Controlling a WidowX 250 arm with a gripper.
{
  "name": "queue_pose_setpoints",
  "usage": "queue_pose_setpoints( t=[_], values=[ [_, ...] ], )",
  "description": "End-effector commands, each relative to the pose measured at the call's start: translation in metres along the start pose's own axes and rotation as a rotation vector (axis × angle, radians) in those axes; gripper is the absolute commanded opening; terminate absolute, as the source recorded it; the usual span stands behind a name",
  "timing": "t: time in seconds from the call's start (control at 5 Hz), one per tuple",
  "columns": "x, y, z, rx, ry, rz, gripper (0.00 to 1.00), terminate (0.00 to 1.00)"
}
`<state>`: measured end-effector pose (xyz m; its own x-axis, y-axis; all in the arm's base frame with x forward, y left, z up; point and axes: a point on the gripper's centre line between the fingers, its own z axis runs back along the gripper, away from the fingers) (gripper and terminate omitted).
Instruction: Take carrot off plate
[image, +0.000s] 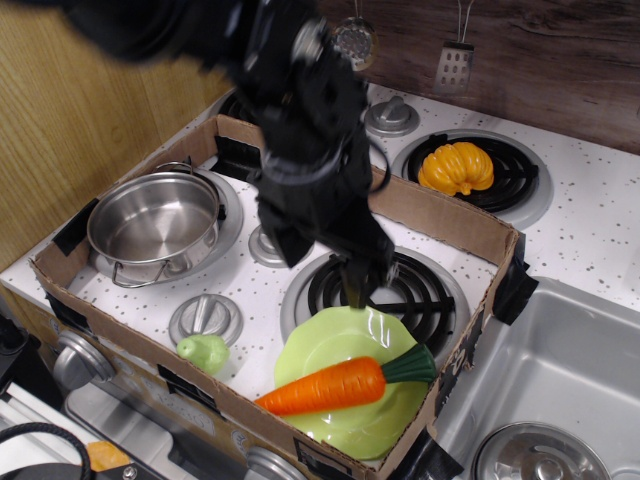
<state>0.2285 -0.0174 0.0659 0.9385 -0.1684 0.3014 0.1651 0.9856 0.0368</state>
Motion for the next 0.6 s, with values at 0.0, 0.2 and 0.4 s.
queue_pose_setpoints(
  t=[0.0,0.2,0.4],
  values=[
    [-0.026,-0.022,0.005,0.042,-0.144,-0.242,1.00,0.00],
    [-0.035,-0.028,-0.006,0.048,-0.175,-0.397,1.00,0.00],
    [-0.039,-0.029,-0.014,0.045,-0.204,-0.488,1.00,0.00]
  ],
)
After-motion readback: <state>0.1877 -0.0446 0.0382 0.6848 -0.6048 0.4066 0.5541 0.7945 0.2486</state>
